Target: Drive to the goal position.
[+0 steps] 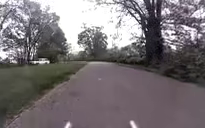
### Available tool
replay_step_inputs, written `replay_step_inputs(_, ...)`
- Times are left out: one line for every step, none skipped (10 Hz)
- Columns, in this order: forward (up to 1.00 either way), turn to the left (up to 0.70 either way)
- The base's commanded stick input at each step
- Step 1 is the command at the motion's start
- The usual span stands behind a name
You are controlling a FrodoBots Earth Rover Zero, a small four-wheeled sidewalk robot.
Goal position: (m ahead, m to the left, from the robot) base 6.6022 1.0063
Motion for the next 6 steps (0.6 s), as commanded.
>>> replay_step_inputs(0.70,0.00)
replay_step_inputs(0.70,0.00)
replay_step_inputs(0.70,0.00)
replay_step_inputs(0.70,0.00)
replay_step_inputs(0.70,0.00)
replay_step_inputs(0.70,0.00)
